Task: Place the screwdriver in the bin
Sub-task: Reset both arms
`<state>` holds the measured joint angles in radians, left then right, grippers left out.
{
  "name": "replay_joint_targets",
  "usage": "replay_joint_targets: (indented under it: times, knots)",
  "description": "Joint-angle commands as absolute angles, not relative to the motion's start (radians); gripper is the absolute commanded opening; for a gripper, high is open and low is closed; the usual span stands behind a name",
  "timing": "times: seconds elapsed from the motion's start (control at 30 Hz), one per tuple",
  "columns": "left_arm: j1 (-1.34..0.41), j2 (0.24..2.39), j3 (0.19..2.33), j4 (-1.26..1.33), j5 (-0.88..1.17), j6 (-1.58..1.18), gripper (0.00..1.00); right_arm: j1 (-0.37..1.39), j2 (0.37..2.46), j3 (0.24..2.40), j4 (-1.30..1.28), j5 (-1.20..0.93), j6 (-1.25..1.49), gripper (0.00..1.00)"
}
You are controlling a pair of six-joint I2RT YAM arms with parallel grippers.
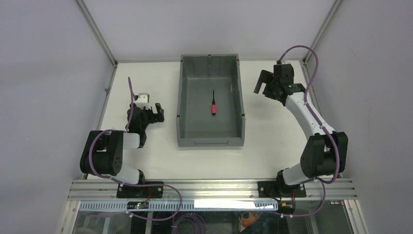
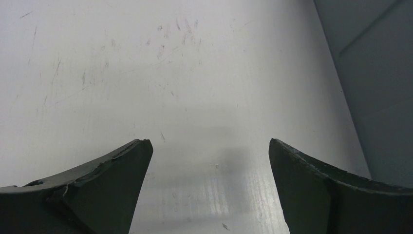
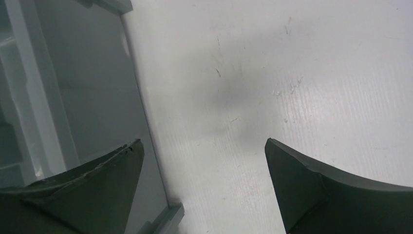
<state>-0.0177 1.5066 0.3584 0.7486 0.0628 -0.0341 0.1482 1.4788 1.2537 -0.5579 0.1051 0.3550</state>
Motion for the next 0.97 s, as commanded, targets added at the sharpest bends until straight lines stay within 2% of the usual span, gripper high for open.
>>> replay_joint_targets:
  times: [0.0, 0.43, 0.93]
  knots:
    - [-0.011, 1.506, 0.373, 0.825, 0.087, -0.024, 0.99, 0.148, 1.421, 1.168, -0.342, 0.095, 0.305, 0.99]
    - [-0.011, 1.507, 0.373, 0.825, 0.087, -0.023, 0.99, 0.145, 1.416, 0.966, -0.064, 0.12, 0.261, 0.99]
    - [-0.011, 1.506, 0.373, 0.824, 0.088, -0.023, 0.99, 0.14, 1.434, 0.913, 0.032, 0.125, 0.235, 0.99]
